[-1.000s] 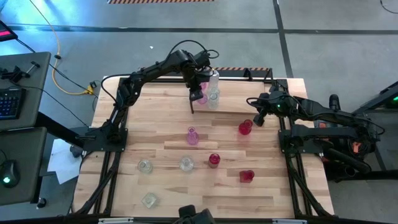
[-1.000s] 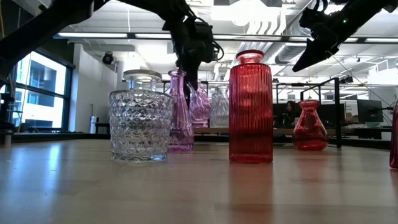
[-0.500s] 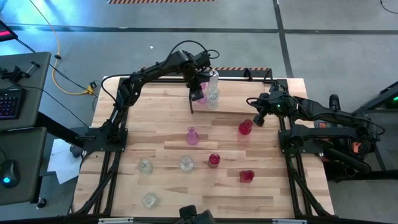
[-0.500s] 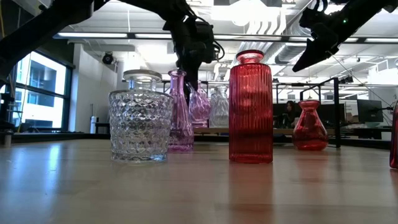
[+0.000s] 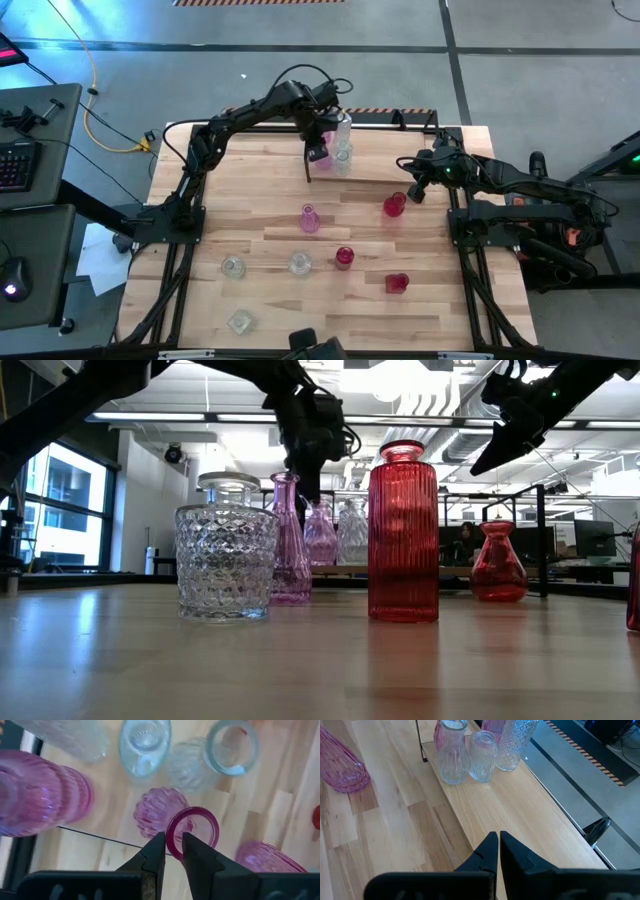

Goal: Sort vases onto shelf
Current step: Align the violet vase with the other violet vase on the shelf

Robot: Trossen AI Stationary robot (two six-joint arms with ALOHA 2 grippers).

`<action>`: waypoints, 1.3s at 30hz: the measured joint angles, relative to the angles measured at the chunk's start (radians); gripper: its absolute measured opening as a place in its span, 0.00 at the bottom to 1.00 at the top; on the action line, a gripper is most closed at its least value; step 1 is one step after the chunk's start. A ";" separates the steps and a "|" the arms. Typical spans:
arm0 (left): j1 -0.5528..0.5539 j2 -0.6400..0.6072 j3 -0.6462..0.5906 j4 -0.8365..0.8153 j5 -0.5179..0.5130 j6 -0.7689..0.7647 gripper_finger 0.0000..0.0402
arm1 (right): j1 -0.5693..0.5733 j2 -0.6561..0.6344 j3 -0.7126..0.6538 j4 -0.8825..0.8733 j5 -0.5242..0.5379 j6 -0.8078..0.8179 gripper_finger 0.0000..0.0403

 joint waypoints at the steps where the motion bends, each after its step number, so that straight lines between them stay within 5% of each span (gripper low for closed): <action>1: -0.001 0.000 0.000 0.009 -0.010 0.000 0.14 | 0.000 0.000 0.000 0.000 0.000 0.000 0.00; 16: -0.013 -0.013 0.000 0.060 -0.139 0.029 0.15 | 0.000 0.000 0.000 0.001 0.000 0.001 0.00; 30: -0.100 -0.192 -0.001 0.065 -0.152 0.069 0.15 | 0.000 0.000 0.000 0.014 -0.015 0.026 0.00; 39: -0.252 -0.187 -0.200 0.195 -0.198 0.128 0.15 | 0.000 0.000 0.000 0.003 -0.019 0.026 0.00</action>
